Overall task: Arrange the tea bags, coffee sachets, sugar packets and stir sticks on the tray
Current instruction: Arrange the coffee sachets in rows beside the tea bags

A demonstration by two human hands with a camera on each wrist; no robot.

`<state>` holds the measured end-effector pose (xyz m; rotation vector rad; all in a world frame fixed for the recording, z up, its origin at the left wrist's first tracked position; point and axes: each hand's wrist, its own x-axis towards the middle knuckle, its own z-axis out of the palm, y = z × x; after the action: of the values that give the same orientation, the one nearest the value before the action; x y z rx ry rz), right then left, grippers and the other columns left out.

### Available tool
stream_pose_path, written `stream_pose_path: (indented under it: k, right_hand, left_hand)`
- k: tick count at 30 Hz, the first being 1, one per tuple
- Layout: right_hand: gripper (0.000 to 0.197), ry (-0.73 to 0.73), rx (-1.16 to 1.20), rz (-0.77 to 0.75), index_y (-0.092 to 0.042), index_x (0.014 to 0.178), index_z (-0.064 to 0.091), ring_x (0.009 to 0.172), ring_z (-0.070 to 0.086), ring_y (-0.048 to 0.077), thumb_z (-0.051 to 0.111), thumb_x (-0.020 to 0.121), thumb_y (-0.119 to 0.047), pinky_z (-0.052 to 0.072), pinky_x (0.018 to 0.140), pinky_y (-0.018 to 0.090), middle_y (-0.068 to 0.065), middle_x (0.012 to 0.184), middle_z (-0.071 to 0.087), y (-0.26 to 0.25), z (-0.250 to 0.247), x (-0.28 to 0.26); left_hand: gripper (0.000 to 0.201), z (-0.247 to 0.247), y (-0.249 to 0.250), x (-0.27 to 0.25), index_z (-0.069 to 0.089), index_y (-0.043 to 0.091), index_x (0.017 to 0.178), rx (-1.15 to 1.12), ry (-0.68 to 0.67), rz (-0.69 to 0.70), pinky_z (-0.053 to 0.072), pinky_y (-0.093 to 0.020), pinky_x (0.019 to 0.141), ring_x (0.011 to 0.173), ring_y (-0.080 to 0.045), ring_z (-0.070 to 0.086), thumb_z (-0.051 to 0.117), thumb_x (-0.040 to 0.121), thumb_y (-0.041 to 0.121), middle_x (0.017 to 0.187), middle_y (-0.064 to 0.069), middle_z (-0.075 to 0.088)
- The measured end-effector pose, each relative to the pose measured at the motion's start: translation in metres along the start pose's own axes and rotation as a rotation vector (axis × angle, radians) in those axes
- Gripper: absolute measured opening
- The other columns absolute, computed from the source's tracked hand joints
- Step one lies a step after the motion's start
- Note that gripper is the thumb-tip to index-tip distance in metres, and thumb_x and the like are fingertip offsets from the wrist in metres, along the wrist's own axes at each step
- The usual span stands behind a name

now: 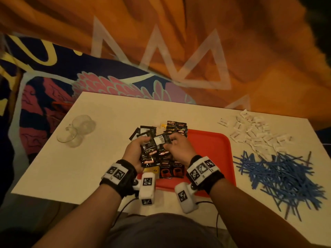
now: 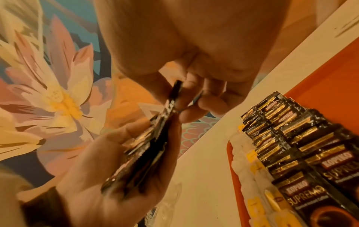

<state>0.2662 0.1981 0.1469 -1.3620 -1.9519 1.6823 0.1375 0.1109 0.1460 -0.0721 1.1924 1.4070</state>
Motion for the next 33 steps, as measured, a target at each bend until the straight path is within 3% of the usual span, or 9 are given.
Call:
stream_pose_path:
  k: [3, 7, 14, 18, 21, 23, 28, 30, 33]
  right_hand:
    - [0.017, -0.039, 0.009, -0.044, -0.029, 0.095, 0.056, 0.069, 0.058, 0.011, 0.060, 0.090, -0.013, 0.043, 0.059, 0.026, -0.005, 0.089, 0.064, 0.000, -0.006, -0.006]
    - [0.025, -0.022, -0.036, -0.101, -0.021, 0.111, 0.055, 0.098, 0.060, 0.010, 0.066, 0.090, -0.030, 0.048, 0.091, 0.032, -0.013, 0.106, 0.062, 0.005, -0.013, -0.015]
    - [0.021, -0.034, 0.089, -0.089, -0.024, 0.094, 0.065, 0.094, 0.070, 0.023, 0.074, 0.082, -0.009, 0.054, 0.092, 0.050, 0.003, 0.100, 0.073, 0.012, -0.029, -0.015]
    - [0.025, 0.123, 0.049, -0.274, -0.023, 0.098, 0.056, 0.085, 0.065, 0.013, 0.071, 0.085, -0.008, 0.054, 0.080, 0.032, -0.005, 0.094, 0.067, 0.011, -0.042, -0.018]
    - [0.020, 0.064, -0.149, -0.494, -0.023, 0.105, 0.056, 0.091, 0.056, 0.008, 0.063, 0.091, -0.011, 0.043, 0.076, 0.016, -0.007, 0.100, 0.061, 0.008, -0.047, -0.026]
    - [0.017, -0.004, -0.323, -0.612, -0.017, 0.108, 0.060, 0.096, 0.049, 0.006, 0.059, 0.093, -0.010, 0.035, 0.078, 0.012, -0.009, 0.102, 0.056, 0.009, -0.046, -0.029]
    - [0.036, 0.082, -0.382, -0.803, -0.021, 0.094, 0.065, 0.107, 0.044, 0.015, 0.051, 0.070, 0.003, 0.034, 0.091, 0.036, -0.009, 0.101, 0.064, 0.007, -0.048, -0.034]
    - [0.039, 0.125, -0.427, -0.857, -0.025, 0.087, 0.069, 0.116, 0.042, 0.018, 0.058, 0.063, 0.004, 0.031, 0.094, 0.041, -0.012, 0.111, 0.066, 0.004, -0.048, -0.034]
    - [0.040, 0.187, -0.571, -0.860, -0.033, 0.079, 0.073, 0.122, 0.037, 0.024, 0.078, 0.059, 0.002, 0.035, 0.097, 0.049, -0.008, 0.128, 0.055, 0.004, -0.042, -0.031]
  left_hand:
    - [0.033, 0.003, -0.012, 0.002, 0.066, 0.001, 0.121, 0.100, 0.077, 0.098, 0.059, -0.047, 0.069, 0.083, -0.037, 0.072, 0.068, 0.089, 0.010, 0.106, -0.024, 0.071]
    - [0.034, 0.008, -0.023, -0.001, 0.066, 0.005, 0.121, 0.148, 0.072, 0.157, 0.058, -0.051, 0.073, 0.091, -0.040, 0.071, 0.072, 0.087, 0.009, 0.109, -0.025, 0.071]
    - [0.033, 0.019, -0.041, -0.007, 0.065, 0.008, 0.123, 0.265, 0.067, 0.258, 0.058, -0.051, 0.084, 0.097, -0.038, 0.072, 0.070, 0.091, 0.016, 0.109, -0.020, 0.073]
    - [0.046, 0.022, -0.037, -0.010, 0.065, 0.002, 0.110, 0.235, 0.170, 0.148, 0.060, -0.044, 0.068, 0.075, -0.034, 0.074, 0.074, 0.085, 0.040, 0.086, -0.018, 0.076]
    - [0.033, 0.026, -0.032, -0.014, 0.063, 0.002, 0.109, 0.150, 0.105, 0.019, 0.057, -0.037, 0.052, 0.058, -0.029, 0.071, 0.068, 0.092, 0.029, 0.073, -0.016, 0.072]
    - [0.020, 0.028, -0.028, -0.017, 0.062, 0.000, 0.106, 0.128, 0.052, -0.033, 0.056, -0.034, 0.047, 0.053, -0.027, 0.069, 0.058, 0.097, 0.017, 0.070, -0.016, 0.070]
    - [0.018, 0.025, -0.019, -0.024, 0.056, -0.004, 0.109, 0.127, -0.034, -0.085, 0.058, -0.031, 0.048, 0.053, -0.026, 0.067, 0.048, 0.096, 0.005, 0.072, -0.019, 0.069]
    - [0.018, 0.021, -0.017, -0.028, 0.059, -0.002, 0.108, 0.091, -0.079, -0.082, 0.057, -0.032, 0.045, 0.052, -0.027, 0.068, 0.048, 0.098, 0.008, 0.074, -0.019, 0.069]
    - [0.029, 0.018, -0.012, -0.032, 0.059, 0.002, 0.118, 0.048, -0.165, -0.059, 0.060, -0.038, 0.052, 0.064, -0.030, 0.072, 0.051, 0.095, 0.017, 0.084, -0.020, 0.072]
